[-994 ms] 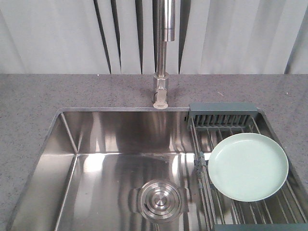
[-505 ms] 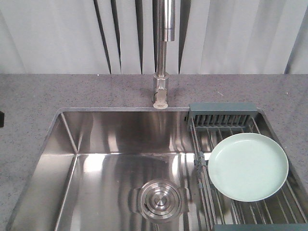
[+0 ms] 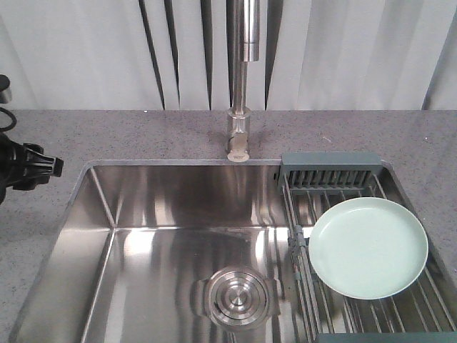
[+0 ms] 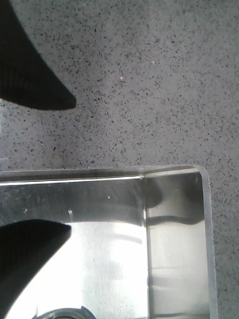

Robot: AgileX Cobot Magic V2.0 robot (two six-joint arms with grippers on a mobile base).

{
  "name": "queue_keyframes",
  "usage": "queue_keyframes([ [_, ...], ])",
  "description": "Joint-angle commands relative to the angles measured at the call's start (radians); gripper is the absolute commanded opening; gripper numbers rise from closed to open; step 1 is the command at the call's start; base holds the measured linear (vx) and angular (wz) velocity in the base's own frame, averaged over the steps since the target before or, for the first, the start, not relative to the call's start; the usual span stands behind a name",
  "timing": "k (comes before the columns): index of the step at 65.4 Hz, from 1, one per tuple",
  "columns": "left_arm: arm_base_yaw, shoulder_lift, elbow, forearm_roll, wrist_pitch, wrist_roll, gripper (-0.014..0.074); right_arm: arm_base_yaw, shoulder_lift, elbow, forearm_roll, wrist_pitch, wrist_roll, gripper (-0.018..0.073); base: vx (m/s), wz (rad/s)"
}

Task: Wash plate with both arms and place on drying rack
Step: 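Raise the left arm and reach toward the faucet handle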

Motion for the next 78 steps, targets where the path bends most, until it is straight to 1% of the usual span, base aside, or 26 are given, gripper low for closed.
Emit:
queue_keyframes([
  [1, -0.001, 0.006, -0.035, 0.005, -0.065, 0.0, 0.0354, -0.003, 0.002, -0.023, 0.011, -0.056, 0.002, 0.034, 0.0, 0.0],
  [10, -0.004, 0.03, -0.036, -0.002, -0.099, 0.0, 0.0188, -0.003, 0.002, -0.023, 0.011, -0.056, 0.002, 0.034, 0.0, 0.0],
  [17, -0.004, 0.041, -0.036, -0.009, -0.142, 0.0, 0.0042, -0.003, 0.002, -0.023, 0.011, -0.057, 0.002, 0.034, 0.0, 0.0],
  [20, -0.004, 0.047, -0.036, -0.02, -0.159, 0.011, -0.001, -0.003, 0.002, -0.023, 0.011, -0.056, 0.002, 0.034, 0.0, 0.0],
  [25, -0.004, 0.058, -0.036, -0.056, -0.192, 0.063, -0.0009, -0.003, 0.002, -0.023, 0.011, -0.056, 0.002, 0.034, 0.0, 0.0],
  [27, -0.004, 0.065, -0.037, -0.085, -0.209, 0.093, -0.0008, -0.003, 0.002, -0.023, 0.011, -0.056, 0.002, 0.034, 0.0, 0.0],
  [28, -0.004, 0.068, -0.038, -0.11, -0.219, 0.123, -0.0008, -0.003, 0.002, -0.023, 0.011, -0.056, 0.002, 0.034, 0.0, 0.0],
  [30, -0.004, 0.075, -0.039, -0.138, -0.233, 0.147, -0.0008, -0.003, 0.002, -0.023, 0.011, -0.056, 0.002, 0.034, 0.0, 0.0],
  [33, -0.004, 0.085, -0.045, -0.206, -0.25, 0.23, -0.0008, -0.003, 0.002, -0.023, 0.011, -0.056, 0.002, 0.034, 0.0, 0.0],
  [34, -0.004, 0.086, -0.05, -0.227, -0.251, 0.241, -0.0008, -0.003, 0.002, -0.023, 0.011, -0.056, 0.002, 0.034, 0.0, 0.0],
  [37, -0.004, 0.101, -0.064, -0.297, -0.254, 0.334, -0.0008, -0.003, 0.002, -0.023, 0.011, -0.055, 0.002, 0.034, 0.0, 0.0],
  [38, -0.004, 0.105, -0.07, -0.336, -0.253, 0.363, -0.0008, -0.003, 0.002, -0.023, 0.011, -0.055, 0.002, 0.034, 0.0, 0.0],
  [47, -0.004, 0.15, -0.123, -0.597, -0.236, 0.669, -0.0008, -0.003, 0.002, -0.023, 0.011, -0.055, 0.002, 0.034, 0.0, 0.0],
  [48, -0.004, 0.158, -0.132, -0.638, -0.232, 0.699, -0.0008, -0.003, 0.002, -0.023, 0.011, -0.055, 0.002, 0.034, 0.0, 0.0],
  [49, -0.004, 0.164, -0.138, -0.666, -0.224, 0.744, -0.0008, -0.003, 0.002, -0.023, 0.011, -0.055, 0.002, 0.034, 0.0, 0.0],
  [51, -0.004, 0.177, -0.148, -0.721, -0.213, 0.789, -0.0008, -0.003, 0.002, -0.023, 0.011, -0.055, 0.002, 0.034, 0.0, 0.0],
  [53, -0.004, 0.189, -0.161, -0.776, -0.197, 0.863, -0.0008, -0.003, 0.002, -0.023, 0.011, -0.055, 0.002, 0.034, 0.0, 0.0],
  [55, -0.004, 0.201, -0.172, -0.845, -0.181, 0.923, -0.0008, -0.003, 0.002, -0.023, 0.011, -0.055, 0.002, 0.034, 0.0, 0.0],
  [57, -0.004, 0.216, -0.182, -0.9, -0.163, 0.995, -0.0008, -0.003, 0.002, -0.023, 0.011, -0.055, 0.002, 0.034, 0.0, 0.0],
  [58, -0.004, 0.222, -0.19, -0.94, -0.149, 1.037, -0.0008, -0.003, 0.002, -0.023, 0.011, -0.055, 0.002, 0.034, 0.0, 0.0],
  [59, -0.004, 0.228, -0.192, -0.952, -0.144, 1.037, -0.0008, -0.003, 0.002, -0.023, 0.011, -0.055, 0.002, 0.034, 0.0, 0.0],
  [61, -0.004, 0.245, -0.205, -1.015, -0.114, 1.116, -0.0008, -0.003, 0.002, -0.023, 0.011, -0.055, 0.002, 0.034, 0.0, 0.0],
  [65, -0.004, 0.271, -0.227, -1.116, -0.071, 1.222, -0.0008, -0.003, 0.002, -0.023, 0.011, -0.055, 0.002, 0.034, 0.0, 0.0],
  [69, -0.005, 0.306, -0.25, -1.202, -0.027, 1.301, -0.0008, -0.003, 0.002, -0.023, 0.011, -0.055, 0.002, 0.034, 0.0, 0.0],
  [72, -0.005, 0.327, -0.268, -1.257, 0.008, 1.361, -0.0008, -0.003, 0.002, -0.023, 0.011, -0.055, 0.002, 0.034, 0.0, 0.0],
  [78, -0.014, 0.371, -0.291, -1.327, 0.052, 1.452, -0.0008, -0.003, 0.002, -0.023, 0.011, -0.055, 0.002, 0.034, 0.0, 0.0],
])
